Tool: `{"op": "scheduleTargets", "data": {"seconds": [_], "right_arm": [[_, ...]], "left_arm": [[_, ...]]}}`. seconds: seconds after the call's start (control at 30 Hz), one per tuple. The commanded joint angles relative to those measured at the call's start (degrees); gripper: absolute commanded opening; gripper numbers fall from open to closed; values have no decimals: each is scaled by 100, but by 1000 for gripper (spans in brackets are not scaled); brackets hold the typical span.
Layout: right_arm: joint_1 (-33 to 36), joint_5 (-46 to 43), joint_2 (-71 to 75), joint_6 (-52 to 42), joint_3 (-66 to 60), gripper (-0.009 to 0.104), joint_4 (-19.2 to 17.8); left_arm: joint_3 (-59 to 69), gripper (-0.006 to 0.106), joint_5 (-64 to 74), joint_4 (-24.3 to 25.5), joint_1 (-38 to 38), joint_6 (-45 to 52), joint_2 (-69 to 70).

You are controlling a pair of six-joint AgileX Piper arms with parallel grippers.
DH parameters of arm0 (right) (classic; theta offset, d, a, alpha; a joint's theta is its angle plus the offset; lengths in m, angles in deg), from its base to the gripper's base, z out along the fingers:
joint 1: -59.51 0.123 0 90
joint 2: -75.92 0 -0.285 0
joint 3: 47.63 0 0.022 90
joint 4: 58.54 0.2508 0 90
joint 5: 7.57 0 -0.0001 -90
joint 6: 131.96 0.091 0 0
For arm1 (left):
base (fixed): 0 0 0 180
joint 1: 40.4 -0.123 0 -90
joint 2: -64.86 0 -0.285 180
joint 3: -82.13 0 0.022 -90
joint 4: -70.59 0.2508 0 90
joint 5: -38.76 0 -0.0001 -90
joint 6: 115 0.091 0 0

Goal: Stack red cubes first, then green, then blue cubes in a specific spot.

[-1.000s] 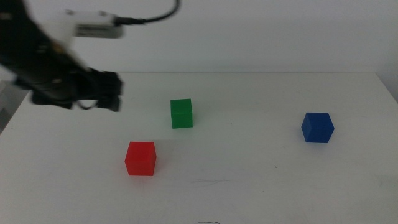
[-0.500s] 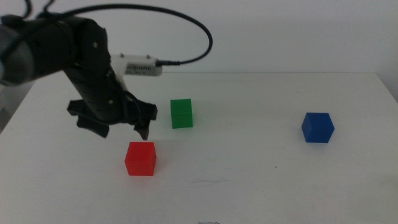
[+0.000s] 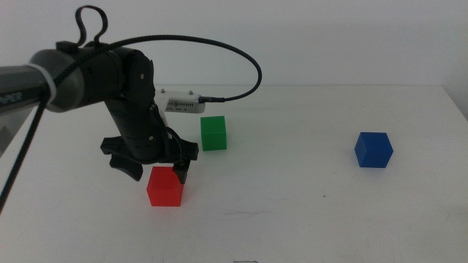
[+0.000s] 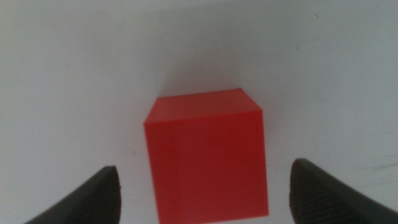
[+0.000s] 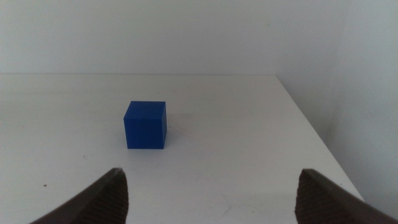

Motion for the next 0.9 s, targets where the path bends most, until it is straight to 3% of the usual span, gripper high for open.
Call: {"op": "scheduleTargets", "data": {"seconds": [0.0, 0.33, 0.5, 0.83, 0.87], "right_arm": [[-33, -441, 113, -54, 103, 89, -27], [-33, -441, 113, -54, 103, 89, -27], [-33, -441, 113, -54, 103, 89, -27], [-33, -441, 113, -54, 103, 89, -27], [-33, -441, 113, -54, 103, 89, -27]], "left_arm": [[-182, 91, -102, -141, 28, -60, 185], [-182, 90, -208, -208, 28, -60, -55], [-182, 83, -280, -251, 28, -60, -150], [-182, 45, -329, -251, 28, -60, -150], [-182, 30, -247, -297, 28, -160, -71]]}}
